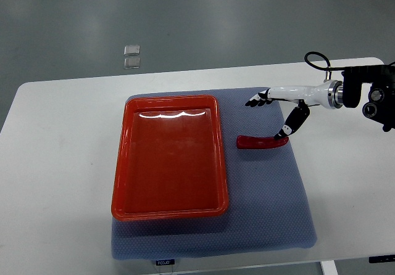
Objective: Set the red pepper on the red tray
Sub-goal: 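Swing the right hand over the red pepper, fingers pointing down, then lower the right hand and close its fingers around the red pepper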
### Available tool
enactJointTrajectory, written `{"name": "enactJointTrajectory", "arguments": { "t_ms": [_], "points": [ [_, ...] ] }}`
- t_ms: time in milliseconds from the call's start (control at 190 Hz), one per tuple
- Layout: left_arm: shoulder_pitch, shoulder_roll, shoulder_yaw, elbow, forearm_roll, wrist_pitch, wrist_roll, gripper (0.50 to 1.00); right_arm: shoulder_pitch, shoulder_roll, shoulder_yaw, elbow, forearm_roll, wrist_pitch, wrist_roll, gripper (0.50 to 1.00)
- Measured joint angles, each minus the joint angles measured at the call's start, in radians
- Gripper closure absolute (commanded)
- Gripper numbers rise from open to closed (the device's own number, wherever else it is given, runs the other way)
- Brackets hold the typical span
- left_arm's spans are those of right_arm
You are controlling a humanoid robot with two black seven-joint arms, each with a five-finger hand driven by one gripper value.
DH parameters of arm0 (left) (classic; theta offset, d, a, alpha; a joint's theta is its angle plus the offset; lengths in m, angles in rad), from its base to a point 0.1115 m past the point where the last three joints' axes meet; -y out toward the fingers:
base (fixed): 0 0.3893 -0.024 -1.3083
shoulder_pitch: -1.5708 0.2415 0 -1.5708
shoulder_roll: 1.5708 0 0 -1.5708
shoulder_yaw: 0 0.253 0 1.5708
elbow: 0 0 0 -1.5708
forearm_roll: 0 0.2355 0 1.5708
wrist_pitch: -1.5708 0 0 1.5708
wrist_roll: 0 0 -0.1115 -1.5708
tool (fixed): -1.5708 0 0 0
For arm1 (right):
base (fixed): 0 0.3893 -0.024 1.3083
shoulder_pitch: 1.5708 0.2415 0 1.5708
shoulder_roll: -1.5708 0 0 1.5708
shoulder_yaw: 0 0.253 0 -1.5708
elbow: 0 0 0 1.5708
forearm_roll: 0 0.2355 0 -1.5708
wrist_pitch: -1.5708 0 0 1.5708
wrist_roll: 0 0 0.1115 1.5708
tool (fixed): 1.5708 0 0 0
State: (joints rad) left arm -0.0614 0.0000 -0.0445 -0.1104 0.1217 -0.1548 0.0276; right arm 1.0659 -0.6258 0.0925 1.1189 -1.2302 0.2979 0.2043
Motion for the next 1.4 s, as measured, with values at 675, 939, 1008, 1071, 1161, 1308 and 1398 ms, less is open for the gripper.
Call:
{"name": "enactJointTrajectory", "arguments": {
  "t_ms": [675,939,1008,1071,1161,1308,1398],
  "points": [
    [0.000,0.000,0.000,0.000,0.000,0.000,0.000,0.500,-0.030,0.085,-0.038,-0.016,-0.031,-0.028,-0.017,0.707],
    [0.000,0.000,0.000,0.000,0.000,0.000,0.000,0.500,-0.044,0.103,-0.054,-0.018,-0.041,-0.036,-0.014,0.760],
    [0.000,0.000,0.000,0.000,0.000,0.000,0.000,0.500,-0.044,0.106,-0.056,-0.019,-0.054,-0.041,-0.014,0.822],
    [0.000,0.000,0.000,0.000,0.000,0.000,0.000,0.500,-0.044,0.111,-0.057,-0.019,-0.066,-0.045,-0.014,0.867],
    [0.000,0.000,0.000,0.000,0.000,0.000,0.000,0.500,-0.044,0.116,-0.057,-0.019,-0.073,-0.046,-0.014,0.922],
    [0.000,0.000,0.000,0.000,0.000,0.000,0.000,0.500,-0.039,0.116,-0.057,-0.019,-0.075,-0.046,-0.014,0.996],
    [0.000,0.000,0.000,0.000,0.000,0.000,0.000,0.500,-0.037,0.116,-0.058,-0.019,-0.075,-0.046,-0.013,1.000]
  ]
}}
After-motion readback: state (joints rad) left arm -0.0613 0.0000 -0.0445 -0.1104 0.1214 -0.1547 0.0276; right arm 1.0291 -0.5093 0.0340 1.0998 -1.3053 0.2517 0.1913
